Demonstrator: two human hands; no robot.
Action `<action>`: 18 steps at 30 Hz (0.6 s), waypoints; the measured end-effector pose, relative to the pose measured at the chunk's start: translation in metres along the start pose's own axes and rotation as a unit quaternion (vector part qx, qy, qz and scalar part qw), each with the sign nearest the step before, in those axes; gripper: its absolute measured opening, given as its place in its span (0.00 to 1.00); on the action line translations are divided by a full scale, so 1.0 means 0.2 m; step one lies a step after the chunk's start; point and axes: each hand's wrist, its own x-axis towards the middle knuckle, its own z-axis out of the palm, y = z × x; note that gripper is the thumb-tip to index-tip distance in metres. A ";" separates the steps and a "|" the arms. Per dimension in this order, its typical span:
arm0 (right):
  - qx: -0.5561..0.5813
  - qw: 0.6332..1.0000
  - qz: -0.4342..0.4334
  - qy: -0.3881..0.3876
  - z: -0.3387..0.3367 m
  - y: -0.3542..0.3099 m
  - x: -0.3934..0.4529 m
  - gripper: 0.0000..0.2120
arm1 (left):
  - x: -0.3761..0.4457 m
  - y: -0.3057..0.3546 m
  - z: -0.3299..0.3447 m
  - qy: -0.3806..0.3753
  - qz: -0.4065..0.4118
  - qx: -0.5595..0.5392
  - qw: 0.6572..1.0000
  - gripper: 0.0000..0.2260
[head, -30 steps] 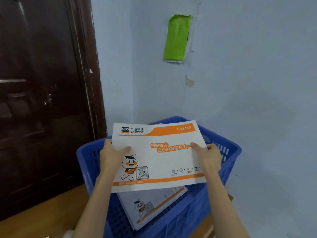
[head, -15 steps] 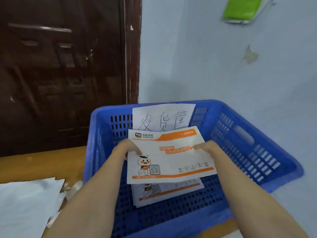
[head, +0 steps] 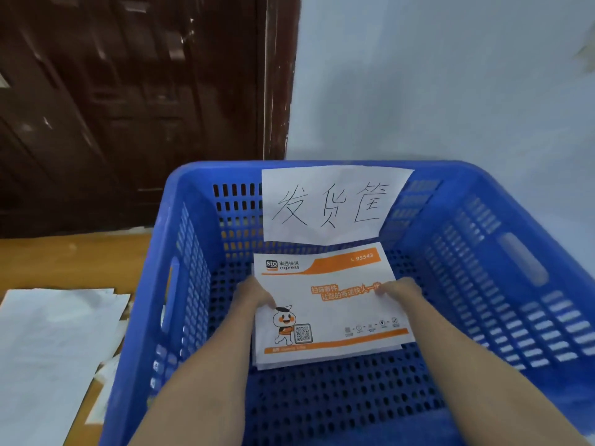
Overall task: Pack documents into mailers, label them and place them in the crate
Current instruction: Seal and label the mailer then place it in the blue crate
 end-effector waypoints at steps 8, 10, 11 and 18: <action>-0.012 1.000 0.008 -0.002 0.12 0.02 0.13 0.44 | 0.08 -0.04 0.11 0.052 -0.073 0.021 0.996 0.15; -0.011 1.000 0.013 -0.001 0.13 0.03 0.16 0.43 | 0.09 -0.05 0.13 0.064 -0.084 0.025 0.994 0.15; -0.012 1.000 0.017 -0.002 0.13 0.03 0.15 0.43 | 0.09 -0.05 0.14 0.073 -0.087 0.025 0.993 0.15; -0.033 0.999 0.014 -0.027 0.21 0.14 0.31 0.38 | 0.09 -0.07 0.16 0.083 -0.111 0.062 0.988 0.18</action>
